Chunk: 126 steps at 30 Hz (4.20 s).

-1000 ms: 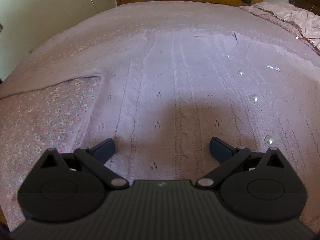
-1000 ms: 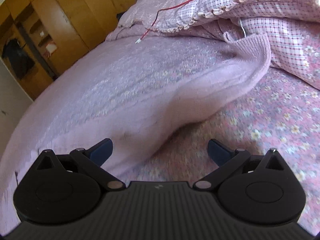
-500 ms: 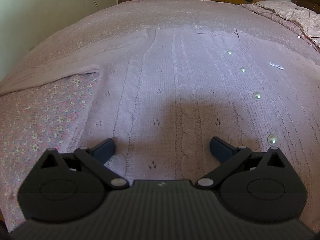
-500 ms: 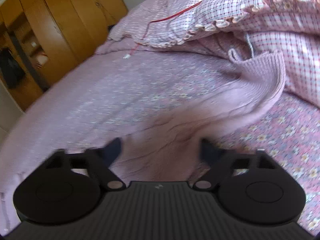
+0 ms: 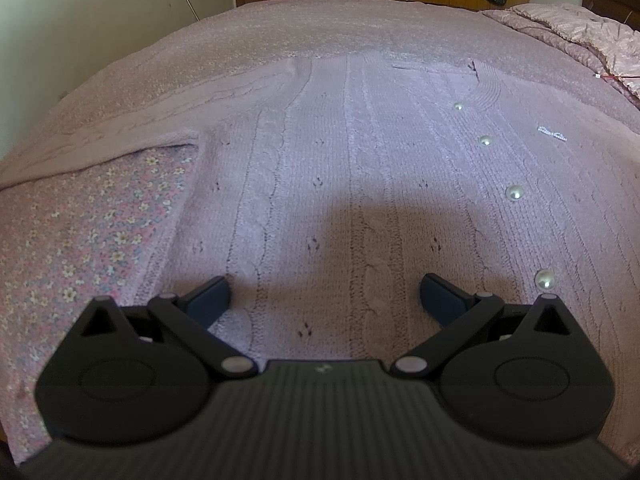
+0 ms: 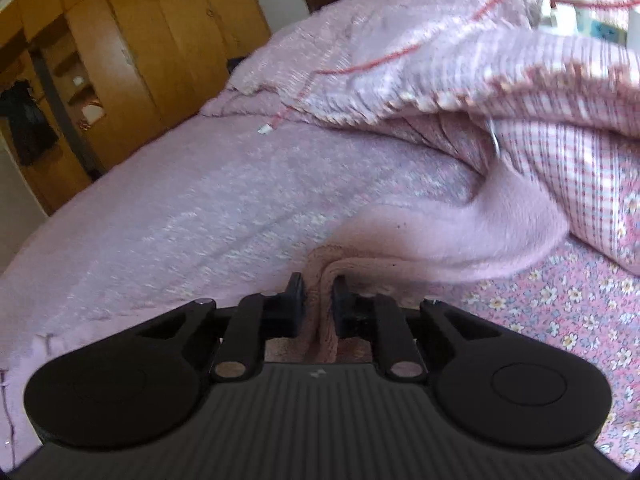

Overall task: Fold small clothes
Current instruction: 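Carry the held sleeve across the cardigan body and open the right gripper, then grasp the cardigan side edge beside the folded sleeve with the left gripper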

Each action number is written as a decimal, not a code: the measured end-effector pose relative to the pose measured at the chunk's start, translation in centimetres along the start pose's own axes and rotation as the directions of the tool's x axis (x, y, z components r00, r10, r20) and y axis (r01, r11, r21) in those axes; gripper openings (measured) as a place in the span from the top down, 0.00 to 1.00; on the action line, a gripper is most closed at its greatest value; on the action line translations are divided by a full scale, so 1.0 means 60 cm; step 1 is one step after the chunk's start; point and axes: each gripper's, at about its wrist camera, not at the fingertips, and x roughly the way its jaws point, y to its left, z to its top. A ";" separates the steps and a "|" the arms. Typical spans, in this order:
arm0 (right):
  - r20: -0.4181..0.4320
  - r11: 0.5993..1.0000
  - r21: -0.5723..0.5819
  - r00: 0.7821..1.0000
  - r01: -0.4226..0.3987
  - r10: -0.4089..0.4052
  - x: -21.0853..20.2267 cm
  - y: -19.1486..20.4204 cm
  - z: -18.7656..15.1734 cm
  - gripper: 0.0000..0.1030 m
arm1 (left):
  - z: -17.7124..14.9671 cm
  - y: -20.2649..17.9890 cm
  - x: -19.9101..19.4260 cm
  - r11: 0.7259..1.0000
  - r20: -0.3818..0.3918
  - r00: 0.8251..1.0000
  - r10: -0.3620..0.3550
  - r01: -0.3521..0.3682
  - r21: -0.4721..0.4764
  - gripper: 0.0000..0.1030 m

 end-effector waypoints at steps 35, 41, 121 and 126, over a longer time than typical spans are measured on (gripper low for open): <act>0.004 0.905 -0.277 0.942 -0.322 0.336 -0.230 0.366 -0.018 0.85 | 0.066 0.079 0.000 0.998 0.006 0.998 -0.070 0.070 -0.003 0.00; -0.039 0.873 -0.305 0.920 -0.381 0.389 -0.249 0.444 -0.044 0.85 | 0.085 0.094 0.004 0.996 0.013 0.996 -0.085 0.085 0.001 0.00; -0.191 0.950 -0.216 0.964 -0.226 0.186 -0.163 0.295 -0.280 0.28 | 0.194 -0.204 0.098 0.860 0.068 0.954 -0.291 0.230 0.456 0.06; -0.178 0.925 -0.289 0.964 -0.245 0.199 -0.158 0.303 -0.295 0.20 | 0.197 -0.254 0.136 0.844 0.046 0.965 -0.257 0.201 0.497 0.06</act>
